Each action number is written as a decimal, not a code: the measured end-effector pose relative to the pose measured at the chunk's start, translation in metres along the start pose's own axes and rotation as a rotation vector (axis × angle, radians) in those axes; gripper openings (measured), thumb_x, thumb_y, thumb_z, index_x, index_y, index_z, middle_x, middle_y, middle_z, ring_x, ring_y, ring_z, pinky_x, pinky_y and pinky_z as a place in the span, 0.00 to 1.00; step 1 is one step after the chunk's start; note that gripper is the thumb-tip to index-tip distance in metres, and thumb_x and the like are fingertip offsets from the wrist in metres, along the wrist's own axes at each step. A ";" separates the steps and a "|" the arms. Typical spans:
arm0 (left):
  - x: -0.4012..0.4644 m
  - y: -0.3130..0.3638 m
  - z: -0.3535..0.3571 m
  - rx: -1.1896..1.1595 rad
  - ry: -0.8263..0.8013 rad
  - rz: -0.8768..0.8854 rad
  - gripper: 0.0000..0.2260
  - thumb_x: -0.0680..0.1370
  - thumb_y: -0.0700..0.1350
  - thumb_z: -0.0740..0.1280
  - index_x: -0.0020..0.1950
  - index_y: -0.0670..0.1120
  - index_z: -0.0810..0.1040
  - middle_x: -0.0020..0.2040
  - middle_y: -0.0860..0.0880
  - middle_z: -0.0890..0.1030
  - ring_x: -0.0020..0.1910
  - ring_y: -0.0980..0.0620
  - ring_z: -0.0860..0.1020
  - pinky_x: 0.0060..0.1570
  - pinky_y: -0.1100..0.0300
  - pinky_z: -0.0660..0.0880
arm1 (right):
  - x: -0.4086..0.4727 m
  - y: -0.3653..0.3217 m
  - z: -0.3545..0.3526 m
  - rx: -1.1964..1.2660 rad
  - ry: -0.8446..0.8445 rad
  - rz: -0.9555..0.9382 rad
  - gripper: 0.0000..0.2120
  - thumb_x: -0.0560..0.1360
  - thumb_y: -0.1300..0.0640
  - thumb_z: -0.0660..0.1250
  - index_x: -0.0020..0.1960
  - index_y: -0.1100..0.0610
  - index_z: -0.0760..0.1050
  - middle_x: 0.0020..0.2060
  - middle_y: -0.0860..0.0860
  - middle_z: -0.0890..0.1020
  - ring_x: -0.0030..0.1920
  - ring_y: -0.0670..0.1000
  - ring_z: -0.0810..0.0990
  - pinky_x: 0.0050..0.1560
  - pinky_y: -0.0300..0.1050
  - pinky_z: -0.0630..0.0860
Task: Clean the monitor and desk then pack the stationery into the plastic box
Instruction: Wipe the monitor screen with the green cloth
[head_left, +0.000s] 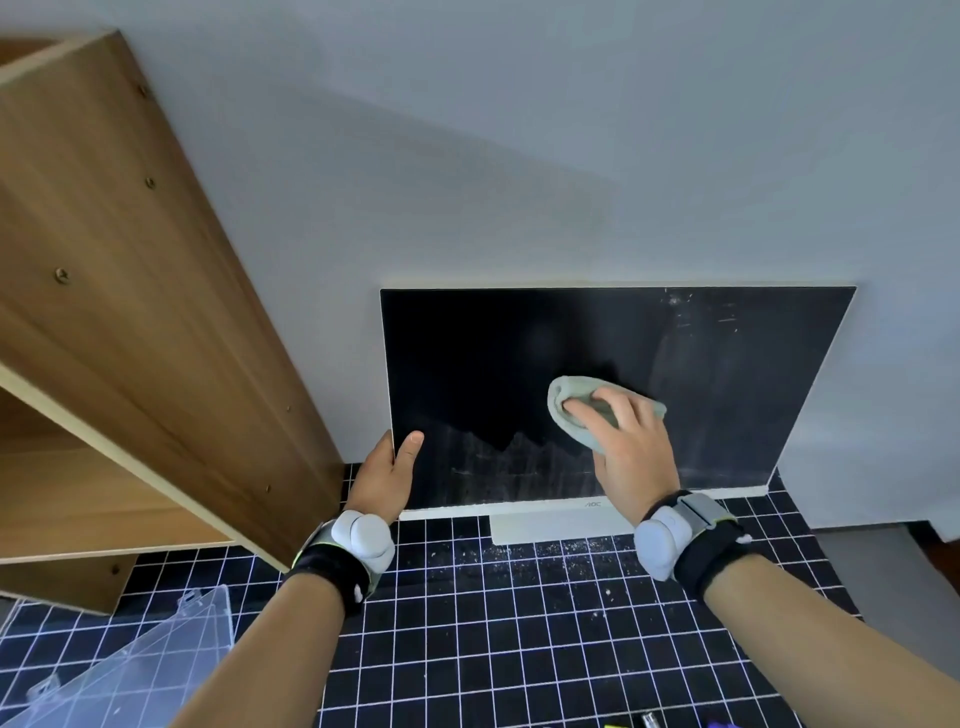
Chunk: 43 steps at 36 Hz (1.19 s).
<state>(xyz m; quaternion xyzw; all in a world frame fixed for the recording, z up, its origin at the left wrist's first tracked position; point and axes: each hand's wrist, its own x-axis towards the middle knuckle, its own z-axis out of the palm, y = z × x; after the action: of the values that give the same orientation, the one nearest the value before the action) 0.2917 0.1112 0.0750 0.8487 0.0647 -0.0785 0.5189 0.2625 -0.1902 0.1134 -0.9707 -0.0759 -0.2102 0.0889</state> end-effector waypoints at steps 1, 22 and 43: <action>0.000 0.000 0.000 -0.002 0.000 0.008 0.24 0.83 0.59 0.56 0.75 0.49 0.68 0.72 0.53 0.72 0.73 0.51 0.67 0.69 0.61 0.60 | -0.002 0.001 0.001 -0.002 -0.009 -0.008 0.35 0.64 0.73 0.70 0.65 0.47 0.75 0.60 0.50 0.73 0.57 0.57 0.70 0.49 0.57 0.75; -0.004 0.005 -0.002 0.009 0.000 -0.020 0.23 0.83 0.60 0.56 0.72 0.49 0.71 0.69 0.53 0.75 0.70 0.50 0.70 0.70 0.57 0.63 | 0.078 0.044 -0.060 -0.083 0.251 -0.047 0.34 0.64 0.74 0.66 0.65 0.49 0.75 0.61 0.54 0.75 0.60 0.61 0.73 0.49 0.61 0.75; -0.007 0.012 0.000 0.047 0.035 -0.044 0.23 0.83 0.58 0.56 0.74 0.46 0.69 0.71 0.49 0.73 0.73 0.47 0.68 0.74 0.54 0.60 | -0.021 0.033 -0.004 0.053 -0.091 0.140 0.37 0.62 0.76 0.67 0.66 0.48 0.74 0.62 0.49 0.72 0.60 0.58 0.70 0.34 0.50 0.79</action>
<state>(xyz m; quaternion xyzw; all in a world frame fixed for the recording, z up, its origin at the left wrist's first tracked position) 0.2870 0.1053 0.0868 0.8604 0.0906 -0.0766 0.4956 0.2484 -0.2253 0.1037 -0.9795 -0.0173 -0.1568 0.1255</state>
